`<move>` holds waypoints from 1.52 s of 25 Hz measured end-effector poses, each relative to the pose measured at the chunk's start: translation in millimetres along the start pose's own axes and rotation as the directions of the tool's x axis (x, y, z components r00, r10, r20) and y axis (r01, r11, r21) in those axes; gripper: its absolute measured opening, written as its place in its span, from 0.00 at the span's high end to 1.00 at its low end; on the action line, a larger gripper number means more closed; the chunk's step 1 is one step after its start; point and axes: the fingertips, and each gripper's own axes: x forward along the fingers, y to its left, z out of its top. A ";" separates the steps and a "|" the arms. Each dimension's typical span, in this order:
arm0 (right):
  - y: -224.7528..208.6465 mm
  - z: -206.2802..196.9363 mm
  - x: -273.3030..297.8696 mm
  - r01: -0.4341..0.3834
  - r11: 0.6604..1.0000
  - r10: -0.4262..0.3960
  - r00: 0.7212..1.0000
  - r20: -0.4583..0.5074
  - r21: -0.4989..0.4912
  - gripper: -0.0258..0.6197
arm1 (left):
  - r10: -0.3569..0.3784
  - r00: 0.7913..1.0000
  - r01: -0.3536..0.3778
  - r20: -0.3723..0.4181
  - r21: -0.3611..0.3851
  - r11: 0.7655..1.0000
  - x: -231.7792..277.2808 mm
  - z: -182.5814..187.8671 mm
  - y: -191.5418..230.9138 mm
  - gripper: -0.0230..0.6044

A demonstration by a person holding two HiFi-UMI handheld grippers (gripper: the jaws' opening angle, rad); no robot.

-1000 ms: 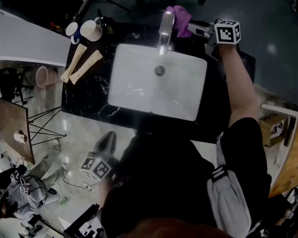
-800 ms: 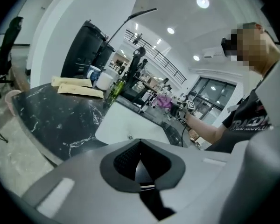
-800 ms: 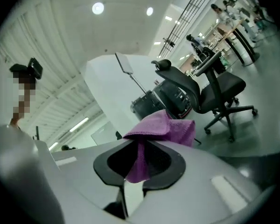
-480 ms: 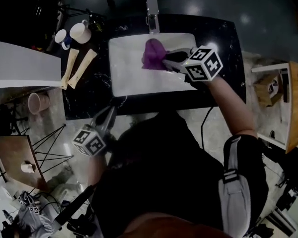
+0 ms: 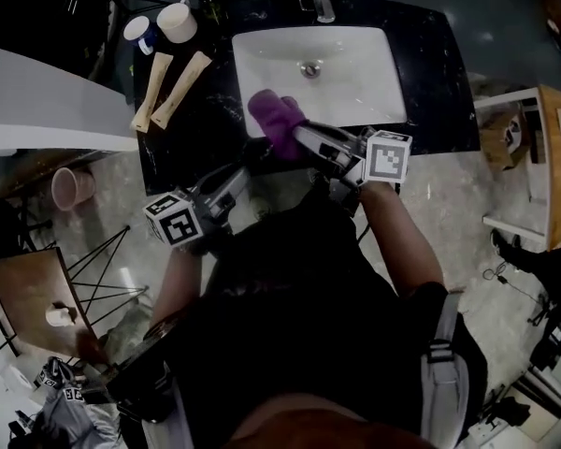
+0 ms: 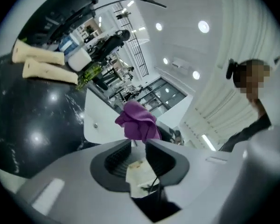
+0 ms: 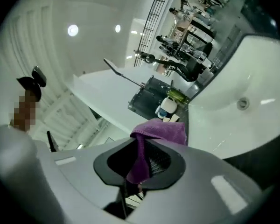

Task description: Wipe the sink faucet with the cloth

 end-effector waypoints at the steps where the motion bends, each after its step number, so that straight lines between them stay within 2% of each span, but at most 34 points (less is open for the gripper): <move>1: 12.9 -7.6 1.8 -0.031 0.999 0.031 0.999 0.022 0.004 0.86 | -0.061 0.998 0.061 -0.002 -0.064 0.996 0.1 -0.7 -3.2 0.81; 3: 33.8 -23.7 4.3 -0.081 0.997 0.080 0.996 0.043 0.019 0.86 | -0.191 0.981 0.191 0.022 -0.189 0.963 1.2 0.6 -11.3 0.68; 5: 49.1 -37.2 5.5 -0.118 0.993 0.116 0.992 0.048 0.033 0.86 | -0.317 0.946 0.321 0.067 -0.310 0.895 5.1 2.5 -25.2 0.54; 6: 55.1 -43.2 6.4 -0.132 0.991 0.130 0.990 0.048 0.038 0.86 | -0.359 0.930 0.364 0.084 -0.352 0.862 7.0 2.9 -32.0 0.48; 7: 59.9 -49.6 7.9 -0.142 0.989 0.140 0.989 0.045 0.044 0.86 | -0.386 0.918 0.390 0.091 -0.375 0.841 8.0 2.8 -37.1 0.41; 8: 63.6 -56.5 9.8 -0.147 0.988 0.145 0.989 0.037 0.048 0.86 | -0.405 0.910 0.408 0.092 -0.385 0.828 8.1 2.5 -41.2 0.34; 10: 68.7 -69.8 14.2 -0.148 0.988 0.147 0.989 0.012 0.048 0.86 | -0.432 0.897 0.431 0.089 -0.390 0.814 7.1 2.5 -46.7 0.28; 15: 69.9 -91.1 23.7 -0.123 0.992 0.124 0.991 -0.041 0.035 0.86 | -0.470 0.879 0.459 0.077 -0.402 0.792 1.5 -1.1 -51.0 0.28; 16: 68.9 -94.7 25.0 -0.116 0.993 0.118 0.992 -0.054 0.034 0.86 | -0.468 0.880 0.457 0.076 -0.403 0.793 0.6 -2.8 -50.1 0.31; 18: 66.2 -101.8 26.6 -0.096 0.995 0.097 0.992 -0.086 0.022 0.86 | -0.450 0.890 0.438 0.069 -0.401 0.805 0.1 -6.6 -46.1 0.43; 20: 63.8 -105.8 25.6 -0.070 0.998 0.070 0.992 -0.100 0.008 0.86 | -0.414 0.908 0.405 0.068 -0.397 0.824 -0.1 -8.5 -39.9 0.64; 21: 62.8 -106.0 23.7 -0.057 0.998 0.057 0.994 -0.097 0.000 0.85 | -0.394 0.916 0.389 0.072 -0.390 0.835 -0.6 -8.1 -37.3 0.71; 23: 64.0 -104.4 16.6 -0.043 0.999 0.041 0.996 -0.078 -0.017 0.82 | -0.352 0.933 0.357 0.083 -0.365 0.860 -2.7 -5.5 -34.4 0.78; 26: 73.2 -99.3 -7.1 -0.053 0.997 0.051 0.998 -0.033 -0.052 0.74 | -0.322 0.937 0.348 0.133 -0.338 0.874 -9.6 5.5 -39.2 0.80; 27: 75.4 -96.9 -18.0 -0.052 0.997 0.052 0.999 -0.008 -0.063 0.78 | -0.316 0.937 0.347 0.146 -0.326 0.879 -12.7 8.7 -41.8 0.80; 29: 76.9 -94.0 -41.2 -0.039 0.996 0.043 0.998 0.052 -0.079 0.91 | -0.290 0.945 0.323 0.150 -0.293 0.900 -19.2 8.5 -44.9 0.81; 32: 75.4 -95.3 -78.0 -0.011 0.996 0.021 0.993 0.112 -0.087 0.94 | -0.257 0.955 0.288 0.146 -0.259 0.922 -22.0 -3.3 -53.1 0.81; 34: 72.7 -99.6 -105.1 0.017 0.996 -0.005 0.990 0.141 -0.083 0.94 | -0.261 0.952 0.295 0.160 -0.260 0.919 -20.2 -14.1 -64.8 0.81; 38: 63.4 -107.0 -158.7 0.053 0.998 -0.044 0.977 0.210 -0.038 0.94 | -0.291 0.930 0.347 0.224 -0.281 0.895 -9.6 -26.7 -88.7 0.82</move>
